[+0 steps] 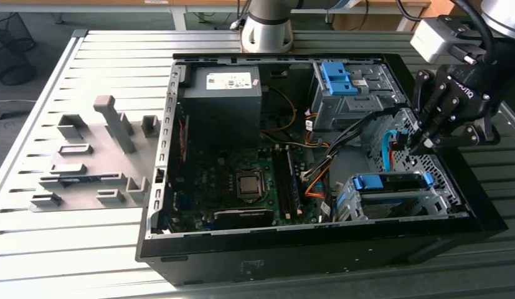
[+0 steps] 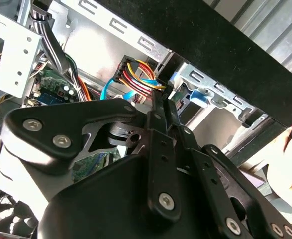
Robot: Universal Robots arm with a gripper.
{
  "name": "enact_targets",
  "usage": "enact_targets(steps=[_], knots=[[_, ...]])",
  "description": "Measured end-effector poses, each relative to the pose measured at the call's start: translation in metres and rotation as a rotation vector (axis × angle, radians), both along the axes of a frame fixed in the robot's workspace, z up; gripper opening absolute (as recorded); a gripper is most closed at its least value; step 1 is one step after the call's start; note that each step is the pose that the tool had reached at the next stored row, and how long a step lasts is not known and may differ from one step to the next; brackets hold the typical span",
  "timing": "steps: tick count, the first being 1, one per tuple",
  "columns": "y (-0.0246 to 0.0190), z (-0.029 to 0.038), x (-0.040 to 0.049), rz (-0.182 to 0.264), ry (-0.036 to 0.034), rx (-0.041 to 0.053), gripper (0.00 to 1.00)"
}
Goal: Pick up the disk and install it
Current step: 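Insert the first disk wire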
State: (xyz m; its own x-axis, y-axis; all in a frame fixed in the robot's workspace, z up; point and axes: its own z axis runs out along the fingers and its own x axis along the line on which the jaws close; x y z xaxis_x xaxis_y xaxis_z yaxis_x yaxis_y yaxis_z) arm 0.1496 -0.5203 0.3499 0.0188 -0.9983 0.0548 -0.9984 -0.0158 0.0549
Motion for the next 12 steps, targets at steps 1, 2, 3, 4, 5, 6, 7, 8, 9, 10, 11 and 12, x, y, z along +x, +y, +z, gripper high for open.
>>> enact_targets(steps=[1,2,3,4,5,6,7,8,9,10,11,12], knots=[[0.0000,-0.0001,0.0000,0.000,0.0000,0.0001,0.16],[0.0000,0.0000,0.0000,0.000,0.0000,0.0000,0.16],[0.0000,-0.0002,-0.0003,0.000,-0.0003,0.0003,0.16],[0.0001,-0.0002,-0.0011,0.000,-0.0014,0.0003,0.16],[0.0001,-0.0001,-0.0029,0.000,-0.0044,0.0002,0.16],[0.0000,-0.0001,-0.0050,0.000,-0.0093,0.0001,0.16],[0.0000,-0.0001,-0.0075,0.000,-0.0159,0.0002,0.16],[0.0000,0.0000,-0.0103,0.000,-0.0239,0.0001,0.16],[-0.0002,-0.0001,-0.0128,0.000,-0.0316,0.0002,0.16],[-0.0004,-0.0002,-0.0146,0.000,-0.0379,0.0001,0.16],[-0.0006,-0.0007,-0.0156,0.000,-0.0432,0.0003,0.16],[-0.0010,-0.0014,-0.0163,0.000,-0.0474,0.0003,0.16]])
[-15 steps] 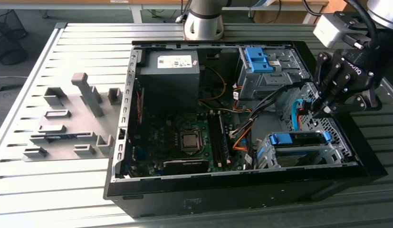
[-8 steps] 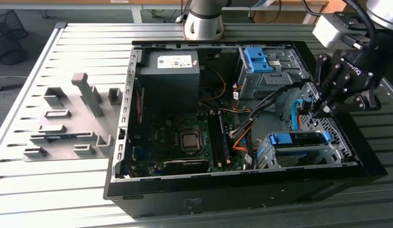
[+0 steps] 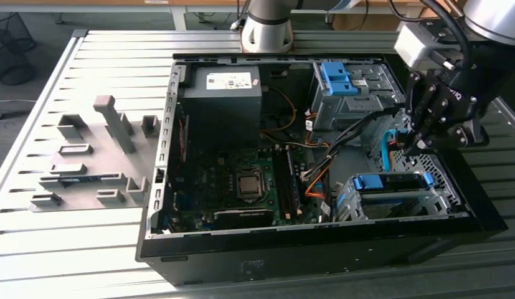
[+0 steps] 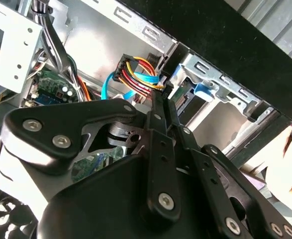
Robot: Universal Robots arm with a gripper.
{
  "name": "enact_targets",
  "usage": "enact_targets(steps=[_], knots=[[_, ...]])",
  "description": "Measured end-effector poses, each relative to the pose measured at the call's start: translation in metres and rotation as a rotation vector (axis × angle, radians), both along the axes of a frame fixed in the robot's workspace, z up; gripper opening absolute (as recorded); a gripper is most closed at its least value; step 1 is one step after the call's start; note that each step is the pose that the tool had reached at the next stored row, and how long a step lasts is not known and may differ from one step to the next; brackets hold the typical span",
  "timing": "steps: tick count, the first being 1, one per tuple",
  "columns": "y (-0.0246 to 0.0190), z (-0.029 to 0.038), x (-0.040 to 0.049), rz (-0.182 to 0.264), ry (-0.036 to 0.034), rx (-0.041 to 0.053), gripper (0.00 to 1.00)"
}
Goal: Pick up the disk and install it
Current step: 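Insert the first disk wire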
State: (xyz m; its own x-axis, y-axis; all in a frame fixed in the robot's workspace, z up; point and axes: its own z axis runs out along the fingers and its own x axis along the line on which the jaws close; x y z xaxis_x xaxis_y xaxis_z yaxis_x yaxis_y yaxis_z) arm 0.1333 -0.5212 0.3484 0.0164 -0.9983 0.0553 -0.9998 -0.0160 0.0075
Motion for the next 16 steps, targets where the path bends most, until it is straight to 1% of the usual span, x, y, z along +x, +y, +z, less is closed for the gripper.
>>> enact_targets(steps=[2,3,5,7,8,11,13,16], knots=[[-0.0006,-0.0016,-0.0010,-0.002,-0.0053,-0.0001,0.16],[-0.0013,-0.0021,-0.0014,-0.002,-0.0067,-0.0005,0.16],[-0.0033,-0.0025,-0.0042,-0.002,-0.0072,-0.0001,0.16],[-0.0050,-0.0025,-0.0106,-0.002,-0.0087,0.0013,0.16],[-0.0056,-0.0026,-0.0123,-0.002,-0.0091,0.0018,0.16],[-0.0068,-0.0041,-0.0131,-0.012,-0.0100,0.0020,0.16],[-0.0078,-0.0056,-0.0131,-0.021,-0.0119,0.0013,0.16],[-0.0108,-0.0081,-0.0131,-0.027,-0.0157,0.0016,0.16]])
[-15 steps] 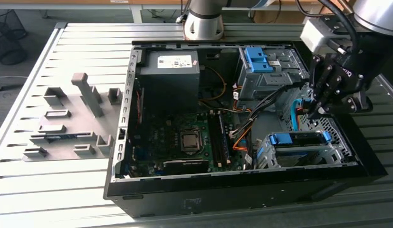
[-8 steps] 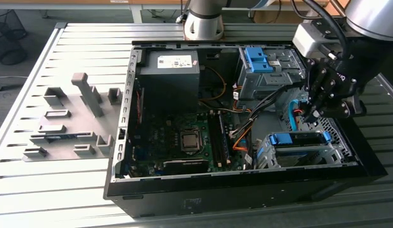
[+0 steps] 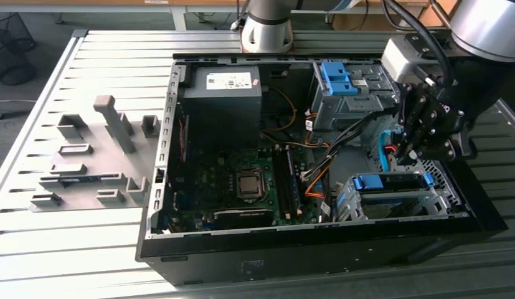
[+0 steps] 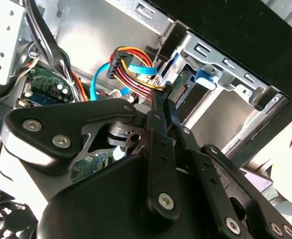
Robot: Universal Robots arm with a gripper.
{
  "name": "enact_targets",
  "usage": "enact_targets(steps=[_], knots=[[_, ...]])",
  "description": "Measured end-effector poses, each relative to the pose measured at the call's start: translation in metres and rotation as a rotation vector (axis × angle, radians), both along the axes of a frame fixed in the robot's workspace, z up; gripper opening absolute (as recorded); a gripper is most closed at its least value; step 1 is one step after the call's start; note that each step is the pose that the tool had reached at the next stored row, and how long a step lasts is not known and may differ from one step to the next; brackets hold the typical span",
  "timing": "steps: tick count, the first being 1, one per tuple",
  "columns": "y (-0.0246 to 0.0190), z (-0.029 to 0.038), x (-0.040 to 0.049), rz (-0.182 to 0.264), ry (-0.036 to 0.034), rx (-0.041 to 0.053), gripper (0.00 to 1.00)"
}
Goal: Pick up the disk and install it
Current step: 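Insert the first disk wire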
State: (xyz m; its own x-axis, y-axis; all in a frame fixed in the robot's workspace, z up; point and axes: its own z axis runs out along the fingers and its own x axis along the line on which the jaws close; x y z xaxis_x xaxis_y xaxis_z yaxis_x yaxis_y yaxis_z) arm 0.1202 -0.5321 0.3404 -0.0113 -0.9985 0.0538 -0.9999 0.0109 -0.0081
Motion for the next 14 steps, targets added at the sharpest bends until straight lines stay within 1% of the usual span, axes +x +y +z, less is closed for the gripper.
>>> enact_targets(steps=[3,5,6,7,8,9,11,14], knots=[[-0.0061,-0.0008,-0.0009,0.000,-0.0017,0.0003,0.16],[-0.0078,-0.0009,-0.0019,0.000,-0.0068,0.0007,0.16],[-0.0080,-0.0009,-0.0030,0.000,-0.0139,0.0008,0.16],[-0.0082,-0.0008,-0.0044,0.000,-0.0233,0.0009,0.16],[-0.0083,-0.0009,-0.0056,0.000,-0.0302,0.0008,0.16],[-0.0083,-0.0013,-0.0060,0.000,-0.0328,0.0012,0.16],[-0.0086,-0.0022,-0.0060,-0.004,-0.0332,0.0009,0.16],[-0.0111,-0.0040,-0.0061,-0.005,-0.0331,0.0009,0.16]])
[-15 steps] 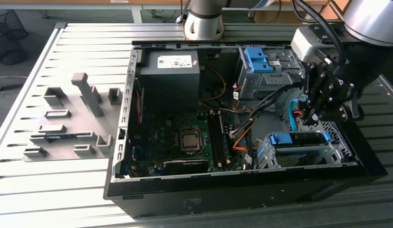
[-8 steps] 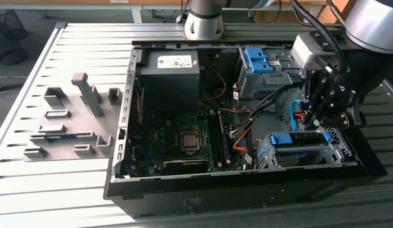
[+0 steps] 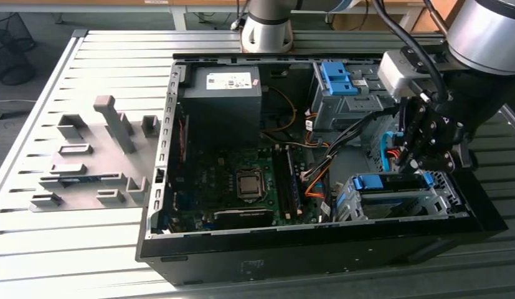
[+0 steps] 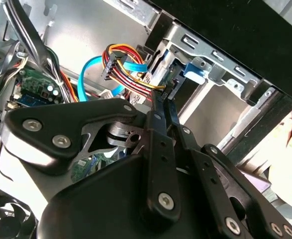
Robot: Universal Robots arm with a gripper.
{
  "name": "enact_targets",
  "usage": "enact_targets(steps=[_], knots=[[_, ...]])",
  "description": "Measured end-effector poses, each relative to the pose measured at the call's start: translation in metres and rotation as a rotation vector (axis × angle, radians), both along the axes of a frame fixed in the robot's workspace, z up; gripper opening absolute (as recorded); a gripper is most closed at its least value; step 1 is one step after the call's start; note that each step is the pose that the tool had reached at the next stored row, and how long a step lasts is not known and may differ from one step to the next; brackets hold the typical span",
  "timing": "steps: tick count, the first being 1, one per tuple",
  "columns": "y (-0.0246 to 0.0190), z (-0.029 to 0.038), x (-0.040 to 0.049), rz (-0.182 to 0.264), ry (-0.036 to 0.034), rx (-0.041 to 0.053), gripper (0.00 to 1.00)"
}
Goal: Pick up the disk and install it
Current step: 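Insert the first disk wire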
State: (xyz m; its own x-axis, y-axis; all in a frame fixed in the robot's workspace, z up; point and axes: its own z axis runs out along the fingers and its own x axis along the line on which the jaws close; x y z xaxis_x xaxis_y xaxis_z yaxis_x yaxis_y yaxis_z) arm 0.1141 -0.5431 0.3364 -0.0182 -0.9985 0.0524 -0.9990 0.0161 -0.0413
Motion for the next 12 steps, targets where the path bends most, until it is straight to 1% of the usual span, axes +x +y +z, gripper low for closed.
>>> enact_targets(steps=[5,12], knots=[[-0.0005,-0.0016,-0.0001,0.004,-0.0007,-0.0001,0.16],[-0.0029,-0.0019,-0.0001,0.003,-0.0008,0.0000,0.16]])
